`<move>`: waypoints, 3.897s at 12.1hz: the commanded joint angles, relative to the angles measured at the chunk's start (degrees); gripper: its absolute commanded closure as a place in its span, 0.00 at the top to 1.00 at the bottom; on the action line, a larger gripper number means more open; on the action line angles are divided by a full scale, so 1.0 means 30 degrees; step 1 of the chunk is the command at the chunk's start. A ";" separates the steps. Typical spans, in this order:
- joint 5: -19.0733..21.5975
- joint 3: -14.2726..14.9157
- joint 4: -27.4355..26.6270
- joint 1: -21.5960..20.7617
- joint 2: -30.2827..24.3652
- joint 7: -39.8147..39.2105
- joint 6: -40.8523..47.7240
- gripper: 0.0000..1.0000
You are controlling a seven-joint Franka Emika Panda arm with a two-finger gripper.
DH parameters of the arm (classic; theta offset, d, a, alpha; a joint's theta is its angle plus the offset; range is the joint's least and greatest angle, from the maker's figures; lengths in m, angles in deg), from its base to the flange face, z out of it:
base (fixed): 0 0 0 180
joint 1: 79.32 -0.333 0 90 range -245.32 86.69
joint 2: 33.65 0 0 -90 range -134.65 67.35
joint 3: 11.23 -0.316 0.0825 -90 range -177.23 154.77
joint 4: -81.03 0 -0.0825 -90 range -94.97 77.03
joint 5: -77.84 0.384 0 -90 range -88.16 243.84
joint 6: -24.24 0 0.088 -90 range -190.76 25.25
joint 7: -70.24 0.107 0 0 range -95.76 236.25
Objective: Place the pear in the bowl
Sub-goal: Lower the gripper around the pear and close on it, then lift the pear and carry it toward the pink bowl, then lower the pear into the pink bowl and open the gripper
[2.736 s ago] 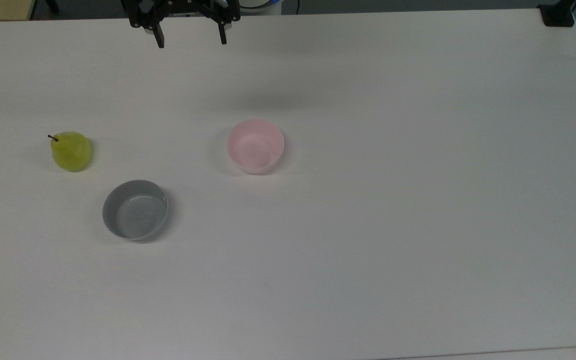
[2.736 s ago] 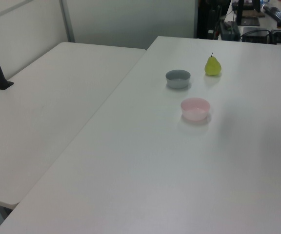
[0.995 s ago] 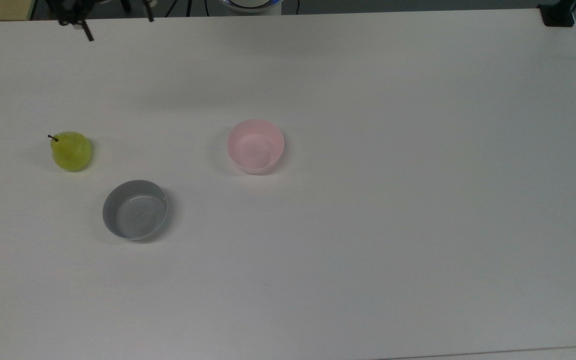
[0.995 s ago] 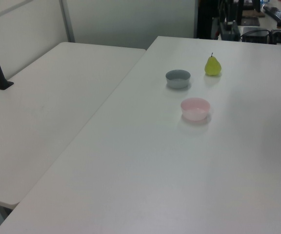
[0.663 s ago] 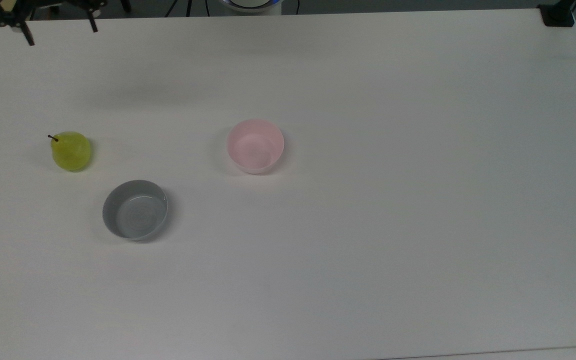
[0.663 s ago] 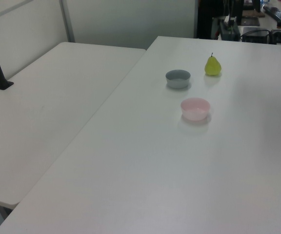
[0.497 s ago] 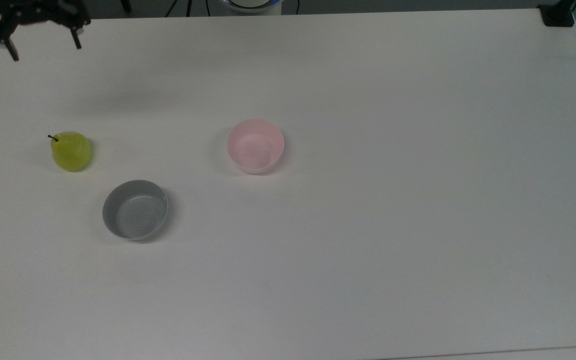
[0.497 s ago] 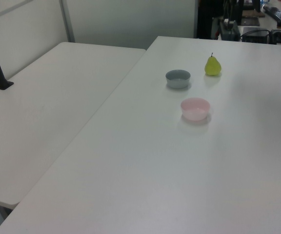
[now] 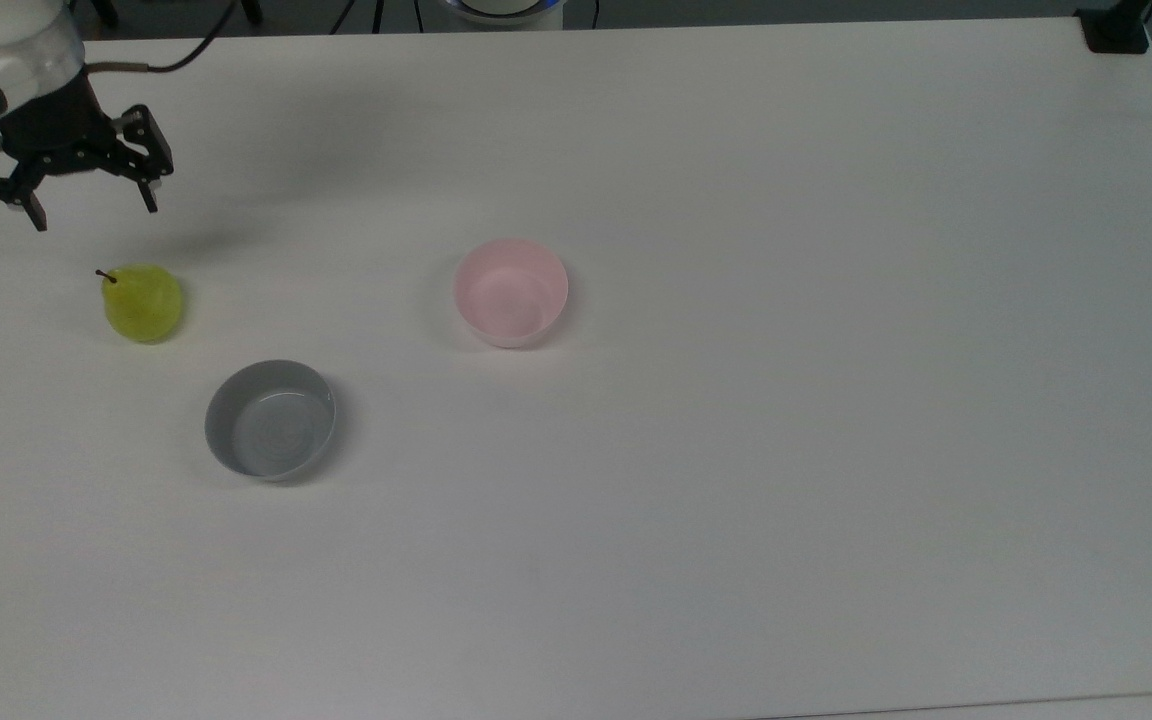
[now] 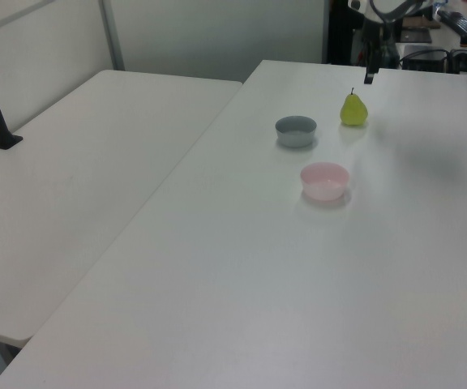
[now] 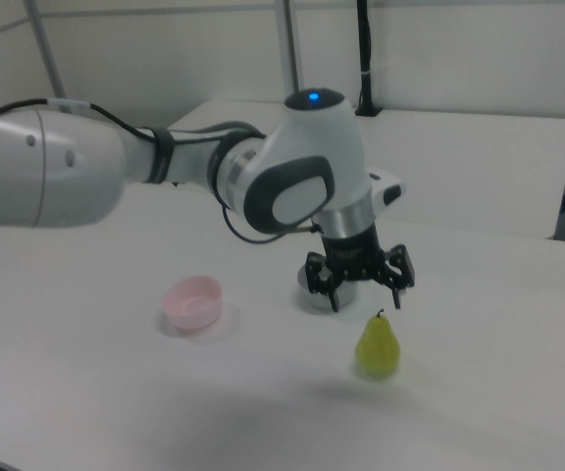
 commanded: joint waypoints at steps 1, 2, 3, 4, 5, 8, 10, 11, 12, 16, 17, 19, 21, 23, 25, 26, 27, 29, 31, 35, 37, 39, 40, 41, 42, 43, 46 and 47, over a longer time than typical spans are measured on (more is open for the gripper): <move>0.0437 0.0239 -0.0438 0.0006 0.1523 0.0514 -0.1854 1.00; 0.0437 0.0210 -0.0438 0.0094 0.1993 0.0806 -0.2498 1.00; 0.0524 0.0210 -0.0380 0.0124 0.2404 0.1244 -0.3113 1.00; 0.0670 0.0210 -0.0351 0.0066 0.2698 0.1654 -0.3438 1.00; 0.0817 0.0210 -0.0321 -0.0022 0.2991 0.1803 -0.3616 1.00; 0.0935 0.0151 -0.0292 -0.0052 0.3169 0.1893 -0.3793 0.70; 0.1022 0.0151 -0.0321 -0.0052 0.3169 0.1893 -0.3764 0.05; 0.1052 0.0151 -0.0321 -0.0052 0.3140 0.1893 -0.3706 0.00; 0.1023 0.0151 -0.0292 -0.0052 0.2995 0.1864 -0.3531 0.00; 0.0994 0.0093 -0.0233 -0.0110 0.1417 0.1862 -0.1280 0.00; 0.0994 0.0063 -0.0030 -0.0110 0.0832 0.1863 -0.0375 0.00; 0.0994 0.0034 0.0933 -0.0197 -0.0165 0.1893 0.2432 0.00; 0.0994 0.0034 0.1406 -0.0723 -0.1511 0.2096 0.4809 0.00; 0.0907 0.0034 0.1407 -0.1483 -0.3092 0.3818 0.6598 0.00; 0.0789 0.0063 0.1378 -0.2537 -0.4470 0.5138 0.8444 0.00; 0.0789 0.0179 0.1378 -0.3093 -0.4970 0.5928 0.9062 0.00; 0.0760 0.0238 0.1378 -0.3708 -0.5439 0.6719 0.9561 0.00; 0.0759 0.0850 0.1349 -0.5288 -0.5882 0.8038 1.0296 0.00; 0.0788 0.0913 0.1320 -0.6434 -0.6205 0.8890 1.0357 0.00; 0.0672 0.0621 -0.0023 -0.8604 -0.6060 1.0532 0.8519 0.00; 0.0148 0.0590 -0.1222 -0.9482 -0.5622 1.1556 0.6442 0.00; -0.0235 0.0590 -0.2075 -1.0214 -0.4629 1.2405 0.4566 0.00; -0.0672 0.0590 -0.2543 -1.0450 -0.4044 1.3251 0.3367 0.00; -0.1198 0.0590 -0.3070 -1.0713 -0.3632 1.3521 0.2601 0.00; -0.1319 0.0590 -0.3626 -1.0774 -0.3134 1.3552 0.1491 0.00; -0.1321 0.0590 -0.3835 -1.0803 -0.2723 1.3553 0.1103 0.00; -0.1379 0.0590 -0.4040 -1.1360 -0.1491 1.3582 0.0079 0.00; -0.1379 0.0561 -0.4071 -1.1650 -0.1257 1.3582 -0.0013 0.00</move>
